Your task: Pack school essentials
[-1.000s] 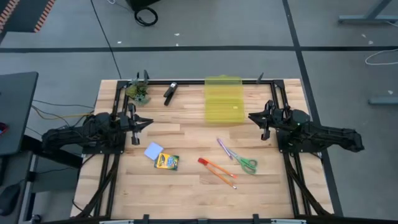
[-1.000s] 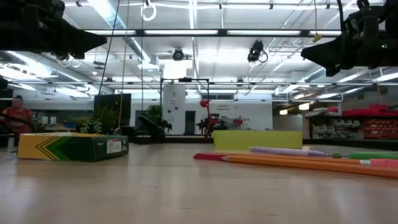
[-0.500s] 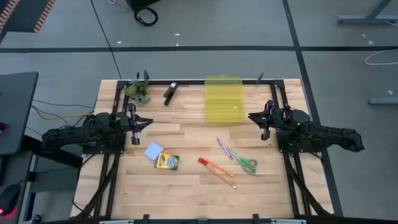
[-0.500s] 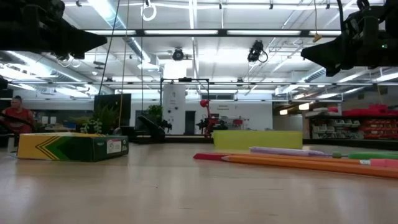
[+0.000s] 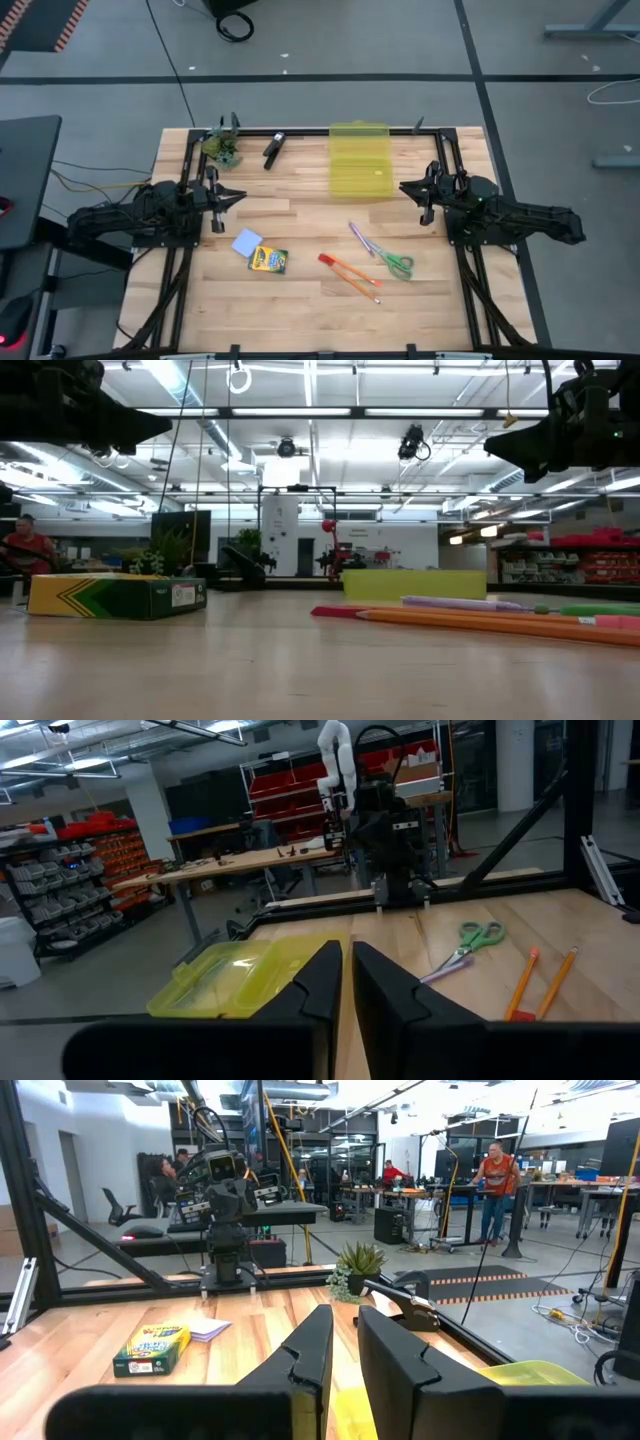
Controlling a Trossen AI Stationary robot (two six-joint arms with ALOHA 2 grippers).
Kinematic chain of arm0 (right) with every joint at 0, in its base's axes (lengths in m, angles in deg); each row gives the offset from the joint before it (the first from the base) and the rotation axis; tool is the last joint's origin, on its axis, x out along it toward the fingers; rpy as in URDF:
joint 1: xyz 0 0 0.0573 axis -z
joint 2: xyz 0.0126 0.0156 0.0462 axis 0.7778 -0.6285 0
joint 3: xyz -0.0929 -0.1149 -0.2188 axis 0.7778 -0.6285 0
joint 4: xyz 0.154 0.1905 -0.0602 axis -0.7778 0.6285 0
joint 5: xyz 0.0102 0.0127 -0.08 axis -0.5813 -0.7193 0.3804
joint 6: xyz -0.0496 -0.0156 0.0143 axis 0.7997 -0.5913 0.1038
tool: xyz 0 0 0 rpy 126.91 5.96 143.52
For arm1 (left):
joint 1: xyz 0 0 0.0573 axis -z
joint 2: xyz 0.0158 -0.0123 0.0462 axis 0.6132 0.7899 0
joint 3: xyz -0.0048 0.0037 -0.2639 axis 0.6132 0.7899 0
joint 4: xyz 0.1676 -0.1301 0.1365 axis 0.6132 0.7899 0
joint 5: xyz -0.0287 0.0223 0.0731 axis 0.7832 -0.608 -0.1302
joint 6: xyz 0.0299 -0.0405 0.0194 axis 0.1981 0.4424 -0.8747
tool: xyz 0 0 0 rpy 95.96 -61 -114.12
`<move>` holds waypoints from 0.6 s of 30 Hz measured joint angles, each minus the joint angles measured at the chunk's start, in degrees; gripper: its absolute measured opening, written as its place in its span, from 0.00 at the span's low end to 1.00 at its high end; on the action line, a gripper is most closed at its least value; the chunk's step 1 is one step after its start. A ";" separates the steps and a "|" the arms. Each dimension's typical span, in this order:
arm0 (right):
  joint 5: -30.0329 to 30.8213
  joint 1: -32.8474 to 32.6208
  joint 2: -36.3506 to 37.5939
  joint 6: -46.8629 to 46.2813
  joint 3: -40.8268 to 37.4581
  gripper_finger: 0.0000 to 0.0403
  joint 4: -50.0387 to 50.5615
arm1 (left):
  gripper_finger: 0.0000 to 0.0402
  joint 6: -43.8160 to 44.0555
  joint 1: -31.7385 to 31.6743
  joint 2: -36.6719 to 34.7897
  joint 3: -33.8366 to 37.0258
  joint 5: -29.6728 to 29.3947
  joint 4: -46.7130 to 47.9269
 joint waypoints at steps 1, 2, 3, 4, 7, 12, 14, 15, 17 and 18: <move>0.00 0.00 0.01 0.00 0.00 0.15 -0.01 | 0.09 0.00 0.01 0.00 0.00 -0.01 -0.01; 0.00 -0.01 0.00 0.00 0.00 0.15 -0.02 | 0.08 0.00 -0.01 -0.01 0.02 0.00 0.00; -0.02 0.01 0.02 0.00 0.00 0.15 0.00 | 0.08 0.00 0.01 -0.01 0.00 -0.02 -0.02; -0.02 0.01 0.02 0.00 0.00 0.15 -0.02 | 0.08 0.00 0.01 -0.01 0.02 -0.02 0.00; -0.01 0.01 0.00 0.00 0.00 0.15 0.00 | 0.07 0.00 0.00 -0.01 0.00 0.00 0.00; 0.00 0.01 0.01 0.00 0.00 0.15 -0.01 | 0.08 0.00 0.01 0.01 0.00 0.00 0.00; 0.00 -0.01 0.00 0.00 0.00 0.15 -0.02 | 0.09 -0.01 0.01 0.00 0.00 0.00 -0.01; 0.00 0.01 0.02 0.00 0.00 0.15 0.00 | 0.10 0.00 0.01 -0.01 0.00 0.00 0.00; 0.00 0.01 0.01 0.00 0.00 0.15 -0.01 | 0.10 -0.01 0.00 -0.01 0.01 0.00 0.00; -0.02 0.01 0.00 0.00 0.00 0.15 0.00 | 0.09 0.00 0.00 -0.01 0.01 0.00 0.00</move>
